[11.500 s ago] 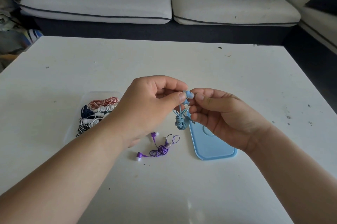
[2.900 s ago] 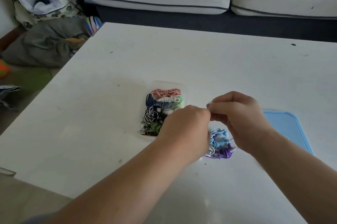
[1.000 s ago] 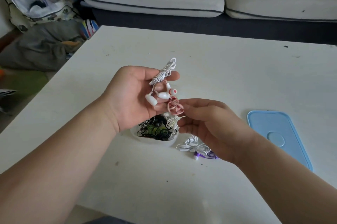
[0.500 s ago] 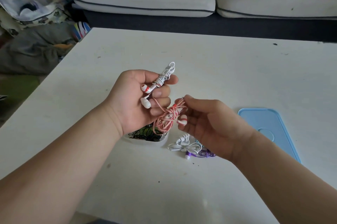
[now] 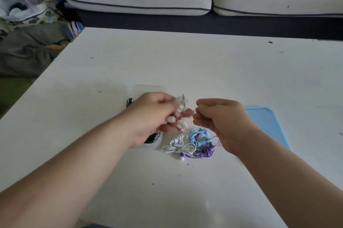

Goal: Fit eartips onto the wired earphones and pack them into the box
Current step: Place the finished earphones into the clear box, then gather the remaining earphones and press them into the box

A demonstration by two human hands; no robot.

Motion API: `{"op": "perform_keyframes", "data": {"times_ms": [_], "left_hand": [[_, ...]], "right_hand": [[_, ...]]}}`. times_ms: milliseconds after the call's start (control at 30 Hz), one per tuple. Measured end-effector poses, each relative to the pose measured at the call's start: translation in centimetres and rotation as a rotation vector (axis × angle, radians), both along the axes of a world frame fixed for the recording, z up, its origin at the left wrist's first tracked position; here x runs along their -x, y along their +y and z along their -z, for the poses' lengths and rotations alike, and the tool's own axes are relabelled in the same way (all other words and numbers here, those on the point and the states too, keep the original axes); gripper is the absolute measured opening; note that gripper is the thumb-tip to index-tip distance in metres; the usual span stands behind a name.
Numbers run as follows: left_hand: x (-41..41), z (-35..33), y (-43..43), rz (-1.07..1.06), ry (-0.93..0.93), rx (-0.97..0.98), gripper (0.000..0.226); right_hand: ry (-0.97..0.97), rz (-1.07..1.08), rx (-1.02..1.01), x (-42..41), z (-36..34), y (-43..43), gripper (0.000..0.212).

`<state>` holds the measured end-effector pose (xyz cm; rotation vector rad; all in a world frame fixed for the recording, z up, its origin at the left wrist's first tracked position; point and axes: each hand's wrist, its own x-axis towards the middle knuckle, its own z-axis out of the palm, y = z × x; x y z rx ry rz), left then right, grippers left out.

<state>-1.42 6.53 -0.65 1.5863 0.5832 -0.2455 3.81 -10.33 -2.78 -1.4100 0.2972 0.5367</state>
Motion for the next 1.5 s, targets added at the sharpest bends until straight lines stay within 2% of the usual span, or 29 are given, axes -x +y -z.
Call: {"op": "perform_keyframes", "data": {"times_ms": [67,133,167,300,333,400,500,600,667,767,967,1067,1200,1400,1500], "left_hand": [[0.5,1.1,-1.1,0.097,-0.055,-0.224,0.013],[0.6,1.7,-1.6,0.229,-0.113,-0.567,0.011],[0.5,1.8,-1.8,0.266,-0.133,-0.68,0.011],[0.8,1.4,-2.0,0.311,-0.184,-0.739,0.012],[0.9,1.0,-1.9,0.299,-0.182,-0.718,0.01],[1.1,0.2,-0.3,0.232,-0.195,-0.733,0.022],[1.3,-0.6,4.1,0.152,-0.227,-0.962,0.018],[1.8,-0.4,8.4,0.209,-0.061,-1.225,0.028],[2.0,0.3,9.8,0.29,-0.034,-1.221,0.036],[1.9,1.3,10.0,0.433,-0.056,-1.233,0.05],[1.0,2.1,9.4,0.532,-0.076,-1.296,0.073],[0.8,2.2,9.4,0.514,-0.092,-1.341,0.065],[0.5,1.9,10.0,0.508,-0.077,-1.338,0.037],[1.1,-0.4,11.2,0.425,-0.147,-1.098,0.013],[1.8,-1.4,11.2,0.348,-0.141,-0.939,0.011]], "right_hand": [[-0.058,0.041,0.089,-0.2,0.3,-0.1,0.012],[-0.11,0.066,0.131,-0.2,0.2,0.0,0.006],[-0.143,0.075,0.157,-0.1,0.1,0.0,0.005],[-0.253,0.043,0.266,0.2,-0.3,0.8,0.01],[-0.26,0.019,0.257,0.4,-0.4,1.0,0.009],[-0.249,-0.028,0.208,0.6,-0.5,1.8,0.009],[-0.253,-0.119,0.168,1.0,-0.6,3.5,0.015],[-0.335,-0.297,0.249,1.6,-0.5,5.1,0.021],[-0.381,-0.404,0.303,2.1,-0.3,5.8,0.018],[-0.367,-0.452,0.287,2.5,0.4,6.2,0.015],[-0.246,-0.26,0.093,2.0,0.8,5.6,0.018],[-0.196,-0.228,0.054,1.7,1.1,5.5,0.019],[-0.14,-0.231,0.007,1.4,1.2,5.5,0.025],[0.03,-0.176,-0.094,1.1,0.7,5.6,0.035],[0.094,-0.173,-0.113,0.9,0.3,5.5,0.038]]}}
